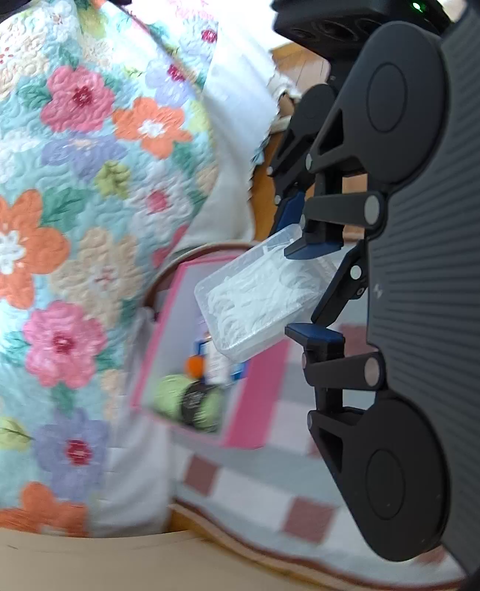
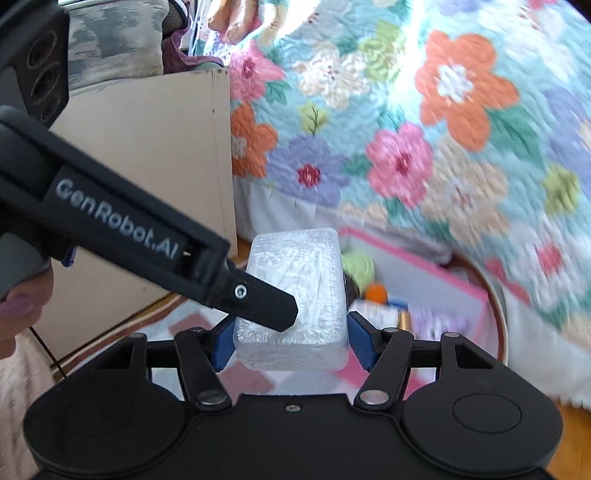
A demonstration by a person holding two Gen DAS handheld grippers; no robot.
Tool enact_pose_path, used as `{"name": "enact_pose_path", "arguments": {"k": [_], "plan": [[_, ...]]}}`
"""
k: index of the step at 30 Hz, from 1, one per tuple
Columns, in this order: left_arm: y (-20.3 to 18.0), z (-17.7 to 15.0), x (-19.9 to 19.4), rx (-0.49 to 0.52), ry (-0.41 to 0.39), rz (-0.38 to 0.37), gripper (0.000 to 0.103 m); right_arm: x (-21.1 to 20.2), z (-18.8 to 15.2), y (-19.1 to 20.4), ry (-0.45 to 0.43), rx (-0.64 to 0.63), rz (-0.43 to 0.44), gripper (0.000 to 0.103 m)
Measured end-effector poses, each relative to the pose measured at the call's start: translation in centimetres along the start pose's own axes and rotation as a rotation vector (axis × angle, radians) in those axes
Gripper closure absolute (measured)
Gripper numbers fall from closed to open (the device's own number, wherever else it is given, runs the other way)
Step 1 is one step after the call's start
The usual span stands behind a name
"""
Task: Organize objects
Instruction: 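Carry the clear floss box into the pink box with the left tool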
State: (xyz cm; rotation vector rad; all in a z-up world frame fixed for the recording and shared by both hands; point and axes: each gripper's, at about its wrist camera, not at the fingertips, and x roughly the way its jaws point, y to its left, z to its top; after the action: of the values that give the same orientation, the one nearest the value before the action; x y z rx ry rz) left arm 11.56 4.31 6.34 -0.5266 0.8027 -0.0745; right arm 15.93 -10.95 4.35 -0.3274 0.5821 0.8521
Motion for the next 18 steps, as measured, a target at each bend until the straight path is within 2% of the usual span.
{"name": "enact_pose_path", "arguments": {"k": [6, 8, 11, 14, 18], "plan": [[1.7, 5.8, 3.0, 0.002, -0.005, 0.048, 0.066, 4.8, 4.1, -3.0, 0.007, 0.038, 0.043, 0.036], [1.9, 7.1, 5.0, -0.002, 0.006, 0.071, 0.061, 6.7, 4.8, -4.7, 0.030, 0.078, 0.079, 0.036], [1.4, 9.1, 8.4, 0.052, 0.067, 0.103, 0.058, 9.3, 5.1, -8.0, 0.055, 0.217, 0.121, 0.036], [1.4, 10.6, 11.4, 0.048, 0.119, 0.119, 0.057, 11.3, 4.8, -9.5, 0.068, 0.229, 0.111, 0.036], [2.3, 11.1, 15.0, 0.021, 0.177, 0.133, 0.057, 14.2, 4.1, -12.4, 0.122, 0.328, 0.168, 0.036]]}}
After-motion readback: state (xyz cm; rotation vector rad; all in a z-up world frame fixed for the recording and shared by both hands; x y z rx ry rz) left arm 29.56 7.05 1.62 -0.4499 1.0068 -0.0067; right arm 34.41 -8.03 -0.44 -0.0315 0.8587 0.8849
